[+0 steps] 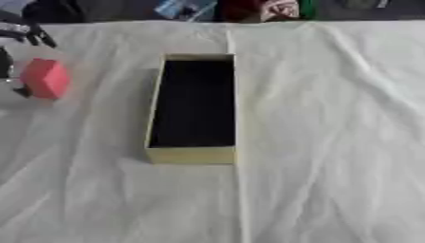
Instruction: Pick up objects on the table and place them in the box.
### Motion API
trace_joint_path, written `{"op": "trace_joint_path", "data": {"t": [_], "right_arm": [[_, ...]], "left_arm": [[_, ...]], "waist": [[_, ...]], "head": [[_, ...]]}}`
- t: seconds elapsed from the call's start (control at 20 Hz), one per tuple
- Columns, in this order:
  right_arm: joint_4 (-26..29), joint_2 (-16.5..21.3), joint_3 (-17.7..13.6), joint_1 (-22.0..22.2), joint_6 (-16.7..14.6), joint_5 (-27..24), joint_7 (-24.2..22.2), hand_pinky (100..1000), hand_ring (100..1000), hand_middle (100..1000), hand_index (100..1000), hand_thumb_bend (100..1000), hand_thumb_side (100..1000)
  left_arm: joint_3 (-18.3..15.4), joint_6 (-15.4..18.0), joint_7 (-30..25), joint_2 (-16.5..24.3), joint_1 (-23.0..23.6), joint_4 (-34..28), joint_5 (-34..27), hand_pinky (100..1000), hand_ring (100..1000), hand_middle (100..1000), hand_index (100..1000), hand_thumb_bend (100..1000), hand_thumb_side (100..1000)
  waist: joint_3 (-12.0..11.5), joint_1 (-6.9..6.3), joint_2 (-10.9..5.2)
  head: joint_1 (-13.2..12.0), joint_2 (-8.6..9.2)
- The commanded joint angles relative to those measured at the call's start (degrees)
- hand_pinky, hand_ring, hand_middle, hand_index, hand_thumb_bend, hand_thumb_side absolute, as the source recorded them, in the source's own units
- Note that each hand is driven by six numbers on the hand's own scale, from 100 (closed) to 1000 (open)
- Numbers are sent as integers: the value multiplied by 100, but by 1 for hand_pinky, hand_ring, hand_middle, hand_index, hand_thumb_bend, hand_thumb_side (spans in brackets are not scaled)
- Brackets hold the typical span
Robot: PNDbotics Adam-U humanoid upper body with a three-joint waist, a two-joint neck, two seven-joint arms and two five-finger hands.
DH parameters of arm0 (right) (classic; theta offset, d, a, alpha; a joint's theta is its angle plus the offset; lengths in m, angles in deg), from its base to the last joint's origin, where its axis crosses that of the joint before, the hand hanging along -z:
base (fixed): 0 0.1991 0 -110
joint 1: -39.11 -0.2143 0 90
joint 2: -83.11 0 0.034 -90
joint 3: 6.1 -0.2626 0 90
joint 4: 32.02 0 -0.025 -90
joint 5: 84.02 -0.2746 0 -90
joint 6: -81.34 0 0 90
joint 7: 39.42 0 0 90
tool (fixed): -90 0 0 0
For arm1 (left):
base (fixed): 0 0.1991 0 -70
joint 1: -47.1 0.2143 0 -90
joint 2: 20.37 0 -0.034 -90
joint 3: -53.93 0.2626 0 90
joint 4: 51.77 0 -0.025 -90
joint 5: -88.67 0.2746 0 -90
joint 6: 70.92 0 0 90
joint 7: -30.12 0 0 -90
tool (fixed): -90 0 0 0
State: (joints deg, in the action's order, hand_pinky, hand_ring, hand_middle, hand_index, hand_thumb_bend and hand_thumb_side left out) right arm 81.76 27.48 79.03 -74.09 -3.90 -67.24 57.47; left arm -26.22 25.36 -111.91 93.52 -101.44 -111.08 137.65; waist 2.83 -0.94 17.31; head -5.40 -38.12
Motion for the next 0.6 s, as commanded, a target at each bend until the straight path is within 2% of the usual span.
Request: {"op": "trace_joint_path", "data": {"t": [0.05, 0.6], "right_arm": [[81, 133, -63, -51, -8, 38, 27, 874, 864, 876, 847, 100, 451], [81, 115, -61, -63, -13, 75, 28, 874, 864, 875, 847, 100, 453]], "left_arm": [[-102, -32, 7, 117, -112, -5, 56, 918, 912, 902, 919, 748, 100], [-153, -155, 7, 41, -170, 117, 180, 916, 911, 903, 917, 730, 100]], "waist": [[17, 88, -15], [149, 57, 89]], "head": [[-18, 65], [-61, 136]]}}
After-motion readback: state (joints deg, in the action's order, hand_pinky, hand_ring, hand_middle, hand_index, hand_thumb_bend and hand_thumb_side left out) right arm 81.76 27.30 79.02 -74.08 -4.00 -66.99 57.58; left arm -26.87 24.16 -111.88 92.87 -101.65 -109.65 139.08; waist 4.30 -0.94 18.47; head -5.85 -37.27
